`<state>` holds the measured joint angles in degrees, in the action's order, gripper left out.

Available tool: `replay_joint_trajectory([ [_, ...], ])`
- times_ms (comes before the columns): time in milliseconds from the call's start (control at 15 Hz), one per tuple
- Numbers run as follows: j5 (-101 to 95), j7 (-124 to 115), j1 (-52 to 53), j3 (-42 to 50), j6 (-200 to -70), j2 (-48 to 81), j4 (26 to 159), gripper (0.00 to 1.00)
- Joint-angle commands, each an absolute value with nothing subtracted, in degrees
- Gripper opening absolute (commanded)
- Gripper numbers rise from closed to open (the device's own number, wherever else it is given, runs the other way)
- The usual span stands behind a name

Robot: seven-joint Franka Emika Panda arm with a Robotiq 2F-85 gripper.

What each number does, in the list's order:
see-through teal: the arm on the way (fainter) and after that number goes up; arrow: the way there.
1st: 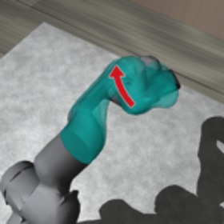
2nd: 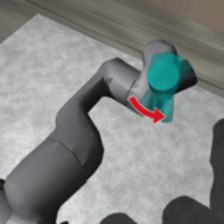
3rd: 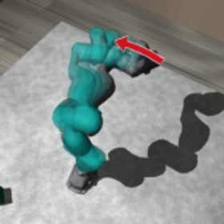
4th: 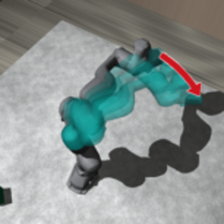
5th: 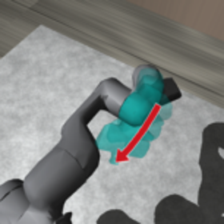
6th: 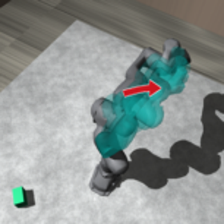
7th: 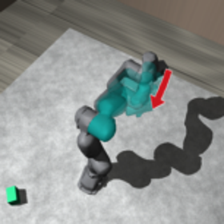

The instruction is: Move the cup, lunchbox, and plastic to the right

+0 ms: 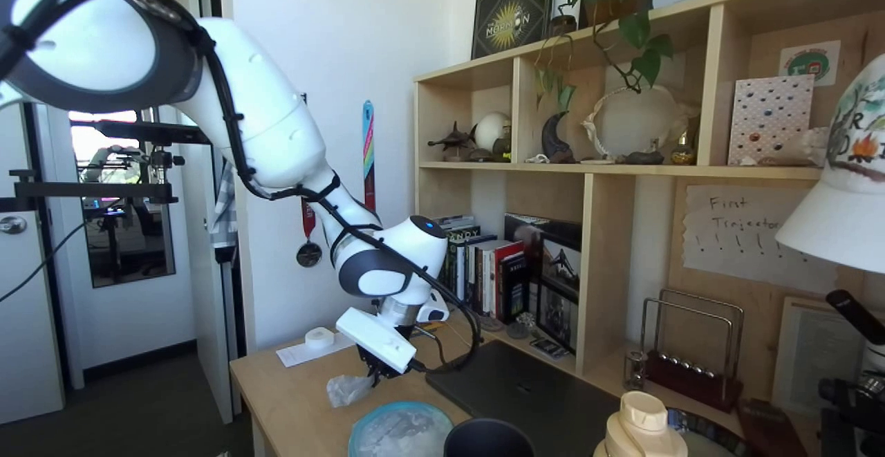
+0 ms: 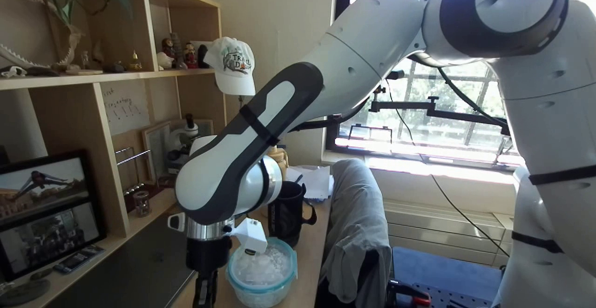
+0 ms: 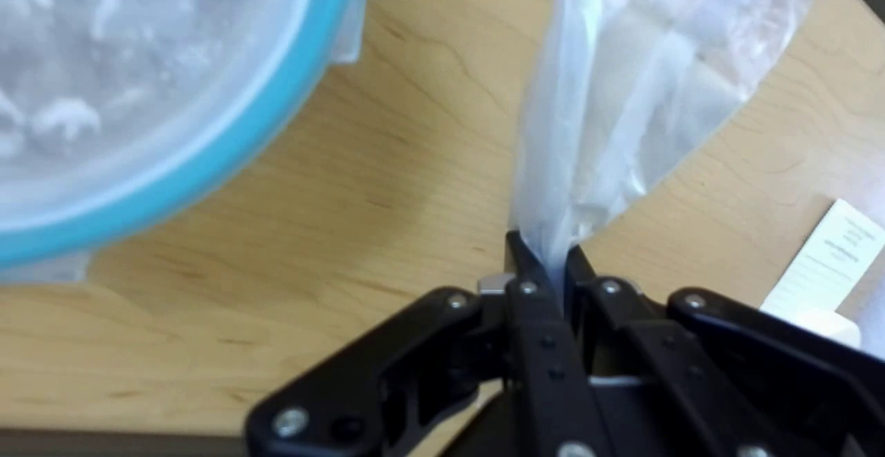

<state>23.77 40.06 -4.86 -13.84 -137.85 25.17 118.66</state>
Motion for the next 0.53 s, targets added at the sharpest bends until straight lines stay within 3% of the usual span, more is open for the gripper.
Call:
replay_joint_trajectory([
  [0, 24.3, 33.6, -3.6, -12.5, -144.2, 17.9, 127.9, 0.06],
  [467, 15.2, 20.4, -0.5, -9.7, -146.4, 12.4, 133.5, 0.06],
])
